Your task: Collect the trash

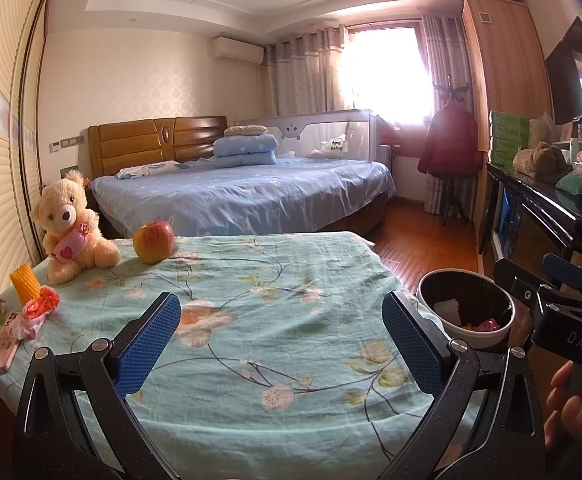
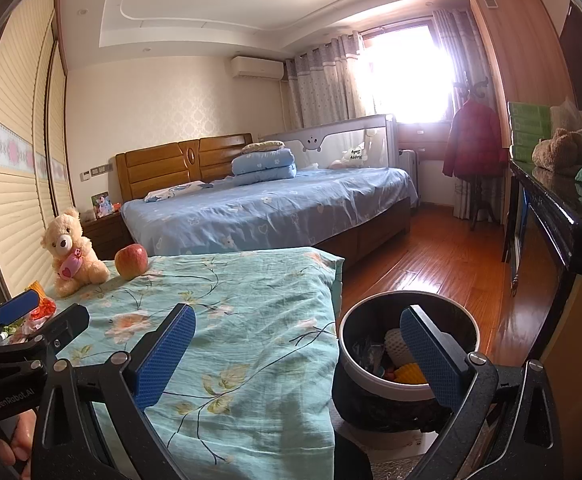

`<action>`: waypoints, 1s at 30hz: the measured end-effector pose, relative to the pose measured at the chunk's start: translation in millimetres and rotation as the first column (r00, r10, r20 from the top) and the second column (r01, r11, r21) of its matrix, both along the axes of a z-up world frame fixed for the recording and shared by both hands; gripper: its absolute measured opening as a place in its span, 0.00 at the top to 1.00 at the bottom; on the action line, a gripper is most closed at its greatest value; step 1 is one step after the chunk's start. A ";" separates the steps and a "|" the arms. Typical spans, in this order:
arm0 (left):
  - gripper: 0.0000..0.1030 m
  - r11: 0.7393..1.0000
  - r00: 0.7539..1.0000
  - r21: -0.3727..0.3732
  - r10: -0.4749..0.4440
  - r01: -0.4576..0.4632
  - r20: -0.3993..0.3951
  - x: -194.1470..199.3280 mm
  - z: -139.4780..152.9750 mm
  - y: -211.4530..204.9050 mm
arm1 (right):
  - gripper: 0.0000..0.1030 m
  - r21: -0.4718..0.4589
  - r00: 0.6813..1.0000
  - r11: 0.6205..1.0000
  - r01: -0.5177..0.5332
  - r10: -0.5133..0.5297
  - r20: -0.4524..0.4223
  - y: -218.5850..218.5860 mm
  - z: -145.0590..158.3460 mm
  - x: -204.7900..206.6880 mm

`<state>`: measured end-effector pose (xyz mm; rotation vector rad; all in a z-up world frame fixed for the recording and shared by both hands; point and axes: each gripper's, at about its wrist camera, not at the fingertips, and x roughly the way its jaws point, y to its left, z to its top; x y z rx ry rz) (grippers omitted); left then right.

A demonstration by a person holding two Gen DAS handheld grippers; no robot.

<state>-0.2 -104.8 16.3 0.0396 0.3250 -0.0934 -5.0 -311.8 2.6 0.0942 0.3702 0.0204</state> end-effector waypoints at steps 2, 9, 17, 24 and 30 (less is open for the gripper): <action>0.00 1.000 1.000 -0.001 0.000 0.000 -0.001 0.0 0.1 -0.2 | 0.00 0.001 1.000 1.000 -0.001 0.001 0.000 0.8 0.4 0.0; 0.00 1.000 1.000 -0.001 -0.001 0.001 -0.001 0.0 -0.1 0.2 | 0.00 0.001 1.000 1.000 -0.002 0.002 0.000 1.3 0.5 -0.3; 0.00 1.000 1.000 0.004 -0.004 0.004 -0.003 0.7 -1.6 1.0 | 0.00 0.003 1.000 1.000 -0.003 0.003 0.000 2.8 1.6 -0.8; 0.00 1.000 1.000 0.004 -0.006 0.006 -0.005 0.9 -2.5 0.4 | 0.00 0.004 1.000 1.000 -0.004 0.004 -0.001 2.3 1.5 -0.7; 0.00 1.000 1.000 0.005 -0.007 0.007 -0.007 1.3 -2.7 0.2 | 0.00 0.006 1.000 1.000 -0.006 0.006 -0.002 5.2 1.6 -1.4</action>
